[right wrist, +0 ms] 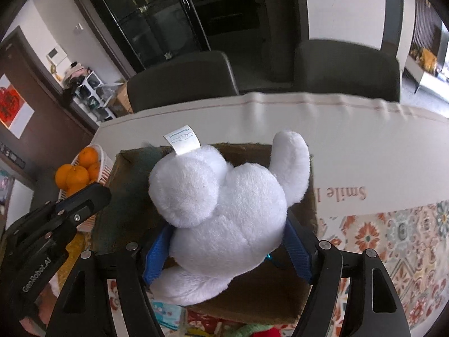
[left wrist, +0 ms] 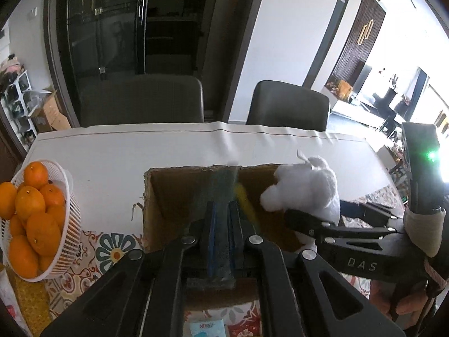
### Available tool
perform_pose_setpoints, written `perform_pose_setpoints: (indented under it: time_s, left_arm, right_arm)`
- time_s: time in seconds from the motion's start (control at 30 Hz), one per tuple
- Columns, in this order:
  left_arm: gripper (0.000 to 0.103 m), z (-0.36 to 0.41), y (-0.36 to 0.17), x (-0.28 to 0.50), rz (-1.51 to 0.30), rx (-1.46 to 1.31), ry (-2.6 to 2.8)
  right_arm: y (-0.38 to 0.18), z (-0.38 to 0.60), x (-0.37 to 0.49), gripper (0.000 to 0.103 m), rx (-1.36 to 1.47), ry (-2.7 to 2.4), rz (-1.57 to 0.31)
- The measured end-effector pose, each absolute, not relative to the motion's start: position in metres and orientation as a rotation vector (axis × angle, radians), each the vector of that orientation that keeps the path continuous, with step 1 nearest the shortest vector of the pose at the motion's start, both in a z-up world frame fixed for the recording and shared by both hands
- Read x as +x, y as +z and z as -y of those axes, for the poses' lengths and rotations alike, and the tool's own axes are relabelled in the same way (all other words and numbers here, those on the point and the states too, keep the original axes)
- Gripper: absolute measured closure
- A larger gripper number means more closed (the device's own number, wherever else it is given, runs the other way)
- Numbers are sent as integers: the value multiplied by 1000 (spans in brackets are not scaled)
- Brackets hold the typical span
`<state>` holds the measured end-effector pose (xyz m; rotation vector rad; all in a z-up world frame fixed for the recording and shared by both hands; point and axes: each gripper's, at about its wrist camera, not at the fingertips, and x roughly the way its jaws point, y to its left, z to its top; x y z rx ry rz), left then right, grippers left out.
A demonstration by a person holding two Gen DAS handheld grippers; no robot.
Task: Organize soft objects
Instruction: 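Open both tools to drop the glove and plush toy into the box, then grasp the blue tissue pack with the left tool while the right tool grasps the red-green pompom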
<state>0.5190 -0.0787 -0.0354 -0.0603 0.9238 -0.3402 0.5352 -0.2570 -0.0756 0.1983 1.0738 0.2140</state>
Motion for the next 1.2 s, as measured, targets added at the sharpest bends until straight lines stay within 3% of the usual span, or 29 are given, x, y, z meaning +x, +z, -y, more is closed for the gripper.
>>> perform_pose_setpoints:
  time_s: [0.07, 0.23, 0.5, 0.83, 0.97, 1.2]
  left_arm:
    - [66, 79, -37, 522, -928, -54, -331]
    - [60, 76, -32, 523, -908, -21, -296]
    - [54, 65, -17, 499, -870, 53, -205]
    - [32, 58, -3, 459, -860, 69, -163]
    - [19, 58, -2, 441, -855, 92, -147]
    - [11, 64, -9, 418, -873, 135, -141]
  right_arm:
    - [-81, 257, 539, 25, 211, 227, -1088]
    - [-75, 254, 538, 16, 209, 219, -1067]
    - [-43, 253, 505, 16, 140, 94, -984]
    - [-11, 257, 447, 16, 96, 5, -900]
    - [-14, 260, 432, 10, 103, 6, -913]
    - [-35, 268, 410, 10, 136, -14, -983]
